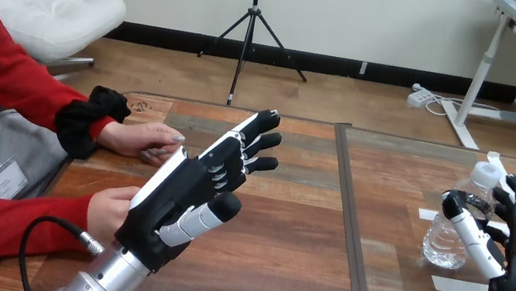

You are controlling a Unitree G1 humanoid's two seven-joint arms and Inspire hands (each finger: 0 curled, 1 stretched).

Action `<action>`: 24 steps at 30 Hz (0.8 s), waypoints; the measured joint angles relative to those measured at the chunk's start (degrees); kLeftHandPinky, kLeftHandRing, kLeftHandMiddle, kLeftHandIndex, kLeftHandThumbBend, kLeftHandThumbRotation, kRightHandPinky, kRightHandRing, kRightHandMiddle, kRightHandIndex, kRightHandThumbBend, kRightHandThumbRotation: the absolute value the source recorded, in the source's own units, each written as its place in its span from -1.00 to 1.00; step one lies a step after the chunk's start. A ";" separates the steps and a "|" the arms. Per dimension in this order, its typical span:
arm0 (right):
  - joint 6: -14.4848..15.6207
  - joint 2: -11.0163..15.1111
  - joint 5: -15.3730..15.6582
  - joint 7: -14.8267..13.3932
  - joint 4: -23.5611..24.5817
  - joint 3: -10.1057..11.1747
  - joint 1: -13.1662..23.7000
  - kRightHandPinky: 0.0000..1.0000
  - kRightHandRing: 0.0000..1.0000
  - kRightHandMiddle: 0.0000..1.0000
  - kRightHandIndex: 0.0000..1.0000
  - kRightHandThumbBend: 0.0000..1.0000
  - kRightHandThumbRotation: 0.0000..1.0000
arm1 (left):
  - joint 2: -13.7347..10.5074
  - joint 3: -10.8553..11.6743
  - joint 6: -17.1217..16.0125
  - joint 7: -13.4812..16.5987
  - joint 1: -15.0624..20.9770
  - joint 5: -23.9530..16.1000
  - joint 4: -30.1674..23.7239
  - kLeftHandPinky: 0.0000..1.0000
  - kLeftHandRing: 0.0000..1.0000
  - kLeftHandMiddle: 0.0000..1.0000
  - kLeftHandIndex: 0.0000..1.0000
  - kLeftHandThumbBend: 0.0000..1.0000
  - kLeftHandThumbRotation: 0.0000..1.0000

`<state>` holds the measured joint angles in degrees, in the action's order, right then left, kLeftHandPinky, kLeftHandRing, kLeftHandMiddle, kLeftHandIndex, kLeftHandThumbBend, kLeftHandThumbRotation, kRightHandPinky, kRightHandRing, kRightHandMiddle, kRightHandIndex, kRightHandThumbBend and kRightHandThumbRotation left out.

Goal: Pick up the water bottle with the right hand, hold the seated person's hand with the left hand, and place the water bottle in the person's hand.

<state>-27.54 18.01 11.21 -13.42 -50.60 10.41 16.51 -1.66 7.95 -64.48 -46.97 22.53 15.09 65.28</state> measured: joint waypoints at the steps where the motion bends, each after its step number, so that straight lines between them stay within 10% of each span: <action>1: 0.00 0.08 -0.03 0.08 -0.17 -0.05 0.09 0.64 0.85 0.80 0.90 1.00 0.38 | 0.01 0.00 0.00 0.03 0.00 0.00 0.00 0.74 0.90 0.95 0.89 1.00 0.62; 24: -0.02 0.36 -0.60 2.91 -4.37 -0.92 3.74 0.75 0.91 0.84 0.92 1.00 0.31 | 0.09 0.01 -0.05 0.27 0.00 0.09 -0.02 0.74 0.90 0.95 0.88 1.00 0.61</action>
<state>-27.56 18.37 10.61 -10.51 -54.96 9.49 20.26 -1.57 7.96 -64.52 -46.69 22.53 15.17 65.26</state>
